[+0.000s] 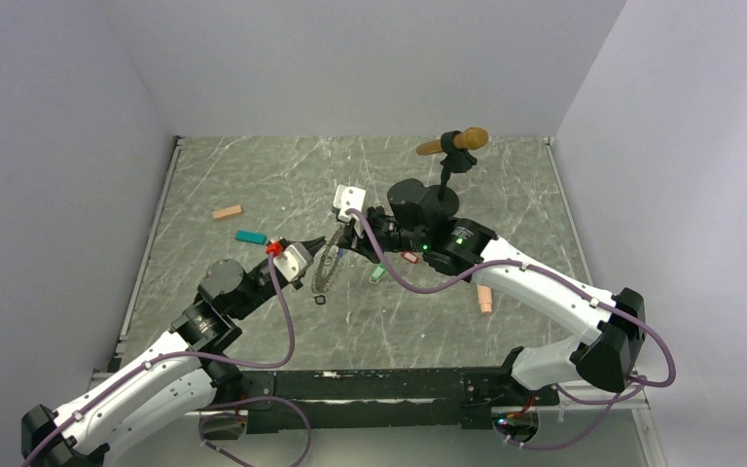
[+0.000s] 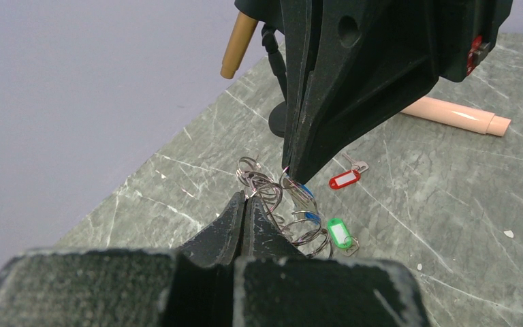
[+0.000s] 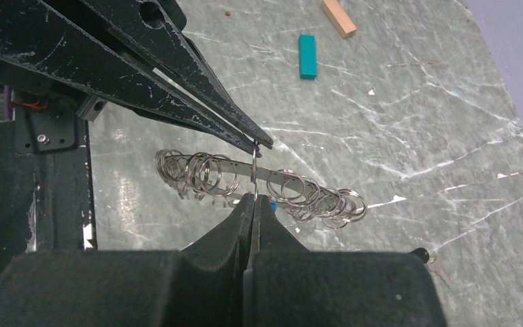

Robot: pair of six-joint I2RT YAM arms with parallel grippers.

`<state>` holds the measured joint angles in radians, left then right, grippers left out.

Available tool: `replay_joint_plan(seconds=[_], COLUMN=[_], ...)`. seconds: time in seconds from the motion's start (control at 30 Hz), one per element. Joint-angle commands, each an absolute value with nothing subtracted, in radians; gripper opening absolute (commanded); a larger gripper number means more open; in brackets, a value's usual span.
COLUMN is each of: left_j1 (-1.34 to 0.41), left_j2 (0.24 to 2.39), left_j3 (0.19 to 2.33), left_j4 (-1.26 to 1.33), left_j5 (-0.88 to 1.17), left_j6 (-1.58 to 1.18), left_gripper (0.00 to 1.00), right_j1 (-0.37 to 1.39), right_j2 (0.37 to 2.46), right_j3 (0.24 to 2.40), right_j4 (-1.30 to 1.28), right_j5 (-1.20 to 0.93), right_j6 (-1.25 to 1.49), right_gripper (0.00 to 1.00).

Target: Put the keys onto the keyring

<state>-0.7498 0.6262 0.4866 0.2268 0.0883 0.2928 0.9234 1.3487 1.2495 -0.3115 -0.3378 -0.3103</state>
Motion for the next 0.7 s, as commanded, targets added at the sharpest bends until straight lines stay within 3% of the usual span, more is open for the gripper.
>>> replay_joint_plan(seconds=[0.0,0.67], left_j1=[-0.755,-0.756], left_j2=[0.623,0.623], left_j3=[0.512,0.512], left_j4=[0.293,0.291], left_j5=[0.081,0.062], left_j6=[0.279,0.28], left_gripper=[0.0,0.0], right_j1=[0.925,0.927], right_j2=[1.346,1.34], right_j3=[1.259,1.256], right_j4=[-0.264,-0.265], right_j5=[-0.328,-0.326], right_j6=[-0.287,-0.286], right_gripper=[0.0,0.0])
